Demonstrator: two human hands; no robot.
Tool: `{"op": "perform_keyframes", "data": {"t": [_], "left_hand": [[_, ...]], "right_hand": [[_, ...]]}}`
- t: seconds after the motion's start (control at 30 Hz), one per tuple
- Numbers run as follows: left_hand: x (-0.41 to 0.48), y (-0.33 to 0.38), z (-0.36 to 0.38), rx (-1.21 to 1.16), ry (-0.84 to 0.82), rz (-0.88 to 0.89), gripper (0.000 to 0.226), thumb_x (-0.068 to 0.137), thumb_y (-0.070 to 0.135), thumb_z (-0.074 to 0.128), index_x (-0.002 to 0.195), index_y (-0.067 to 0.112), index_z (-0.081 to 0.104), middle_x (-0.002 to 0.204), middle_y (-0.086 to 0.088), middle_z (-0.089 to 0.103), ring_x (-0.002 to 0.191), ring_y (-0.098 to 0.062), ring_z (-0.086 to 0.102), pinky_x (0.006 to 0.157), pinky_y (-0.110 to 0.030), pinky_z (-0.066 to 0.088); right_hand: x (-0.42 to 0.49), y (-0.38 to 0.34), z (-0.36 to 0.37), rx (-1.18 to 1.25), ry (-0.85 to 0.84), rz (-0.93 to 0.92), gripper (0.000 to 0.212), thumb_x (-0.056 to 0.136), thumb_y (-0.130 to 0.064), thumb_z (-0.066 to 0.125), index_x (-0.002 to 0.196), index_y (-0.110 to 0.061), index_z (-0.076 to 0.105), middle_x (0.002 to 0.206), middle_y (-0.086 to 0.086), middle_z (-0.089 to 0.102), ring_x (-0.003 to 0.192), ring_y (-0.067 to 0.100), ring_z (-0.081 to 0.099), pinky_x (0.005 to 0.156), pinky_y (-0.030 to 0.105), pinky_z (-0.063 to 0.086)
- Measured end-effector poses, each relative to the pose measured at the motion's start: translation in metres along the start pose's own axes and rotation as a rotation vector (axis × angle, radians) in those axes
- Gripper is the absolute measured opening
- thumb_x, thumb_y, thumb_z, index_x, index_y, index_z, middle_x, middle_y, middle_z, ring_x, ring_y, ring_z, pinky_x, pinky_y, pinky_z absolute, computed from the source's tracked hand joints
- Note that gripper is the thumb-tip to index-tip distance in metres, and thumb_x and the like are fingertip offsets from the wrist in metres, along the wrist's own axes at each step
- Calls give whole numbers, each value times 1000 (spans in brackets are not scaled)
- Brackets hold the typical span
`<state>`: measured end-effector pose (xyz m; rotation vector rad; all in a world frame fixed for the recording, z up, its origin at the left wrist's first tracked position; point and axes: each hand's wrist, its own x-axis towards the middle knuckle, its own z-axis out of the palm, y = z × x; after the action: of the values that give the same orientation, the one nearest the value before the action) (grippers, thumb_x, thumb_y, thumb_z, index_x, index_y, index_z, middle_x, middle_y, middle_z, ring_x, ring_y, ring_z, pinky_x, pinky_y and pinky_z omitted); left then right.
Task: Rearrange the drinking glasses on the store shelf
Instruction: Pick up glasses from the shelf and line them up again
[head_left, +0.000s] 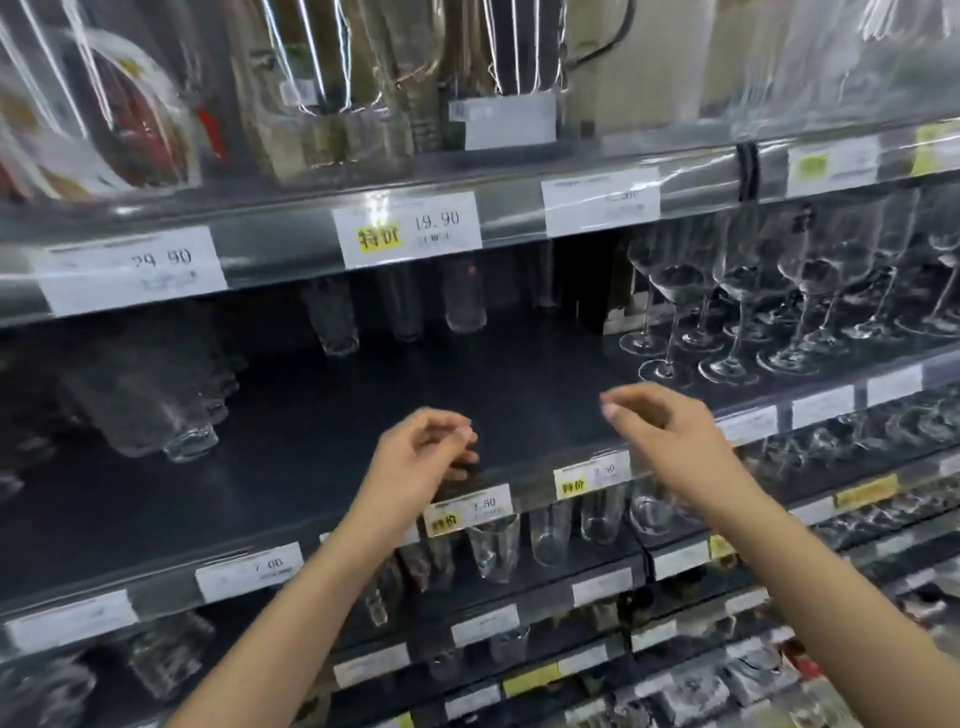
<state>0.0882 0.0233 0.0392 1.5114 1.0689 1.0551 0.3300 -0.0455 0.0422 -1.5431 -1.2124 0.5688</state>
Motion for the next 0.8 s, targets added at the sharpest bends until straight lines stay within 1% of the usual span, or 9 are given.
{"op": "perform_keyframes", "data": {"t": [0.1,0.2,0.27,0.37,0.47,0.6,0.67,0.73,0.8], "left_hand": [[41,0,7,-46,86,-48,7,96,7,61,97,10,68,102,-13,72,96,-28,71,75,-27,60],[84,-5,16,-176,195,-108,5,95,11,62,97,10,67,107,-14,70,105,-29,68,86,-34,58],[113,-16,22,-127,244,-83,2,95,14,64,94,15,66,108,-11,69,109,-28,66,91,-35,56],[149,-35,30,-37,327,-80,8,92,26,68,97,22,65,109,-5,68,108,-21,64,100,-38,52],[174,-48,37,23,410,-58,21,92,31,68,108,18,64,108,-2,67,104,-19,64,99,-39,52],[201,-53,48,92,426,19,22,94,28,66,110,13,62,101,3,64,93,-11,61,84,-16,49],[218,-58,50,88,441,31,27,93,31,67,112,13,64,103,2,66,97,-13,62,89,-21,51],[236,-61,51,91,460,45,31,90,35,69,112,13,65,105,1,69,100,-14,64,95,-29,53],[253,-64,53,98,464,43,27,90,32,70,109,15,63,102,3,68,98,-13,64,95,-27,52]], "right_hand": [[59,7,9,-37,-56,23,16,91,-22,69,107,-18,71,103,-8,72,98,6,65,82,11,44],[109,23,20,-98,-89,80,28,89,-27,71,115,-20,66,112,-3,68,107,14,62,96,24,45],[137,36,28,-116,-101,116,34,87,-30,72,119,-21,64,116,-1,67,109,18,62,100,30,45],[166,52,42,-108,-103,161,38,87,-28,72,122,-21,59,117,-1,65,103,18,61,96,30,47],[185,62,53,-93,-73,180,36,89,-27,69,122,-19,57,119,4,66,99,17,60,85,25,44],[208,69,65,-155,-1,98,40,93,-24,64,130,-11,55,123,8,66,116,24,60,78,12,33],[223,73,75,-161,34,59,37,93,-22,63,127,-8,55,121,10,67,114,25,61,76,10,33],[241,75,83,-158,62,35,36,93,-21,62,125,-6,55,118,11,67,112,27,62,79,15,38],[262,78,91,-136,93,16,37,92,-20,61,125,-4,54,121,14,65,113,29,61,84,21,43]]}}
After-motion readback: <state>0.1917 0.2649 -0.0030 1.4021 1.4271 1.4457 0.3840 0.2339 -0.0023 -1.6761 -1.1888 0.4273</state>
